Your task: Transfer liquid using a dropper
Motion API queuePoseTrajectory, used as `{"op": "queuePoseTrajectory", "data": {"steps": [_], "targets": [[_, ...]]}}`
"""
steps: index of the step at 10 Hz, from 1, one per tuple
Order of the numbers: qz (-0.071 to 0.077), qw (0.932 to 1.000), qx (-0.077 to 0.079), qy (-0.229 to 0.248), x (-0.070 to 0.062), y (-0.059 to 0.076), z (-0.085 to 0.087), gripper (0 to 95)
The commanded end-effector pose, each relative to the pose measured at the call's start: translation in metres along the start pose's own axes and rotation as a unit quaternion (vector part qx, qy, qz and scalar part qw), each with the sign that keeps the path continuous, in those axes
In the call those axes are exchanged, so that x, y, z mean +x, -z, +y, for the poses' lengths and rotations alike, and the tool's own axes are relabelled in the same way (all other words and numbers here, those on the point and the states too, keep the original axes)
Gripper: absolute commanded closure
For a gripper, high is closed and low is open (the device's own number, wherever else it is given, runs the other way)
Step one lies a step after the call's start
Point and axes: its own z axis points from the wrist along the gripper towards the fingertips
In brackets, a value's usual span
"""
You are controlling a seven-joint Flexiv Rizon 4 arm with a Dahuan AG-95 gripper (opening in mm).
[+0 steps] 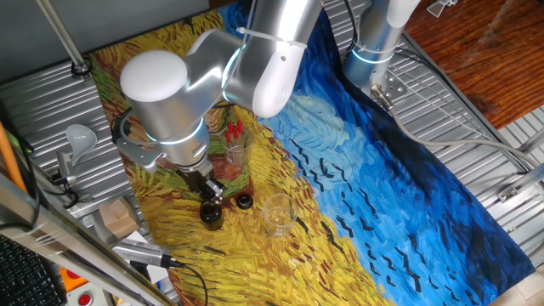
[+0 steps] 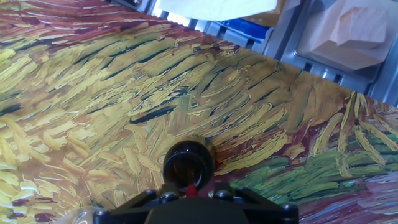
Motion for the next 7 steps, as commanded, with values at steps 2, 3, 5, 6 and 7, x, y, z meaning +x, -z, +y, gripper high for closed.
{"op": "queuePoseTrajectory", "data": {"steps": [2, 3, 5, 6, 7], "targets": [[0.001, 1.0, 0.001, 0.0, -0.0003, 0.0, -0.0002, 95.0], [0.001, 1.0, 0.001, -0.001, -0.0003, 0.0, -0.0002, 95.0], [0.001, 1.0, 0.0, 0.0, -0.0002, 0.0006, -0.0001, 95.0], [0.002, 1.0, -0.001, -0.001, 0.0, 0.0029, 0.0004, 95.0], [0.003, 1.0, -0.001, -0.002, 0.0005, 0.007, 0.0012, 95.0]]}}
